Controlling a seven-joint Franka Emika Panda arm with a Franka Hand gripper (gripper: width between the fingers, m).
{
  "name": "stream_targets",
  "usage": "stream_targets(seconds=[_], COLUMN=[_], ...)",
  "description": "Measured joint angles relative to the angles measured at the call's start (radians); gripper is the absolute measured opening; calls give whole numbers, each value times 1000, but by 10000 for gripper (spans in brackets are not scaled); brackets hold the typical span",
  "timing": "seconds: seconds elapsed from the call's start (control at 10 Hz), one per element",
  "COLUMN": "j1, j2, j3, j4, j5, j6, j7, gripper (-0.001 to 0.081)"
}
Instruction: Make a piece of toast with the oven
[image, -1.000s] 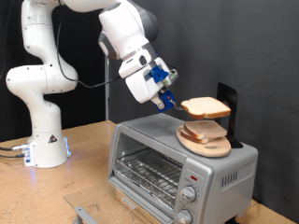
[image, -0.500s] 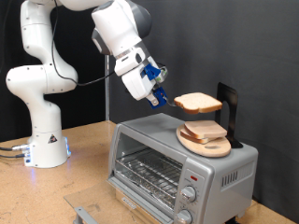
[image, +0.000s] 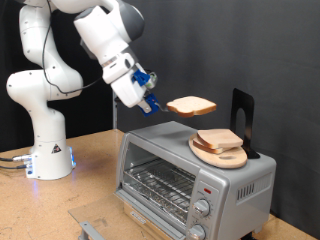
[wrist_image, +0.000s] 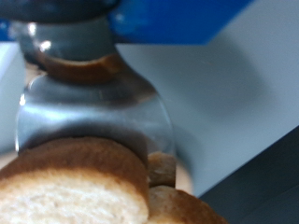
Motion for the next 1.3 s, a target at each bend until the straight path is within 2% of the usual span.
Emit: stream_targets(seconds=[0.3, 0.6, 0.9, 1.1, 1.3], j1=[-50, -121, -161, -160, -161], j2=[-48, -62, -66, -66, -66], j3=[-57, -118, -161, -160, -186], j4=[-31, -32, -22, -33, -78], j5=[43, -64, -168, -150, -127], j6=[35, -78, -213, -178, -111], j7=[39, 38, 33, 8, -106], gripper=[436, 436, 436, 436, 436])
